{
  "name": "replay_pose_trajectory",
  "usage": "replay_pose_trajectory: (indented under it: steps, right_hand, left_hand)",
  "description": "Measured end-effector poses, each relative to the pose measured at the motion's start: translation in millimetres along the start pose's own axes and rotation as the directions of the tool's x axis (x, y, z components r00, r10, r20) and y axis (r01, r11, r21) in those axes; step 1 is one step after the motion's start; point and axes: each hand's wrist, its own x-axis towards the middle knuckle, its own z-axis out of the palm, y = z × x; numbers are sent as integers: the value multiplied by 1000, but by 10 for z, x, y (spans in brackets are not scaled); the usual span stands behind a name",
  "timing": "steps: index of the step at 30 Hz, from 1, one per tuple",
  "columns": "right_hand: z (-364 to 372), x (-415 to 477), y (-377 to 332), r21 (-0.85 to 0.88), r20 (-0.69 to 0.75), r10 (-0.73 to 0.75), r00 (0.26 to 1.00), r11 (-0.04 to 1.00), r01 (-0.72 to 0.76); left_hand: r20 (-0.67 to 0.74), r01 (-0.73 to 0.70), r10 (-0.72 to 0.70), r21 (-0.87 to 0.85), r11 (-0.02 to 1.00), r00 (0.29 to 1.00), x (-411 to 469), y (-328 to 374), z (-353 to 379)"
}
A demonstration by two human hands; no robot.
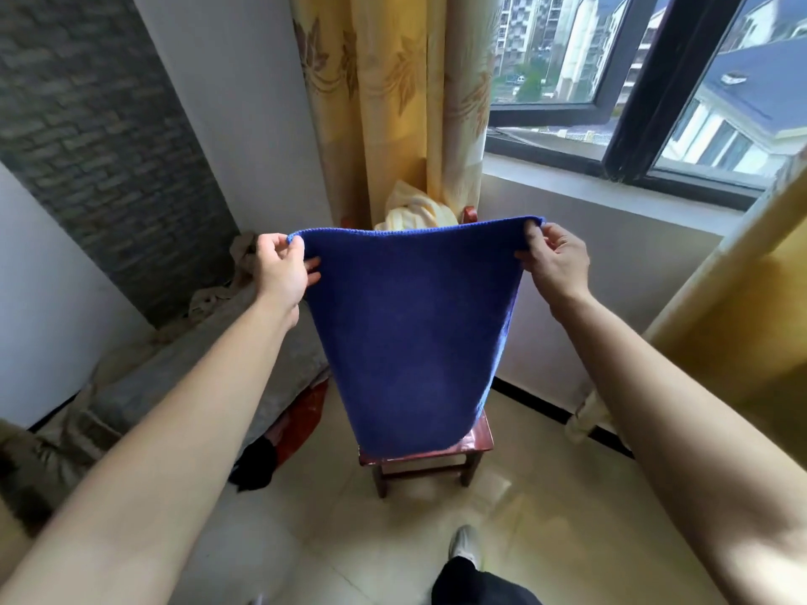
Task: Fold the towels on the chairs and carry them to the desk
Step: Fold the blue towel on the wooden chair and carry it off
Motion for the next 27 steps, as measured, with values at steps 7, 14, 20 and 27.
replay_pose_trajectory:
  steps: [7,14,20,27]
  right_hand:
    - [118,281,127,95,107,203,973,972,-213]
    - [167,469,-59,114,41,50,998,992,-54]
    - [151,361,-97,-53,-125,-62,990,997,56]
    - [181,-301,353,-210,-224,-46,974,978,-3]
  left_hand:
    - [49,310,-306,-183,933,951,279,-2,229]
    - [-23,172,-182,-233,957,983,414,234,369]
    - [-279,-160,149,-16,987,949,265,149,286]
    - [-358,-209,263,181,961,896,-238,-461,-77]
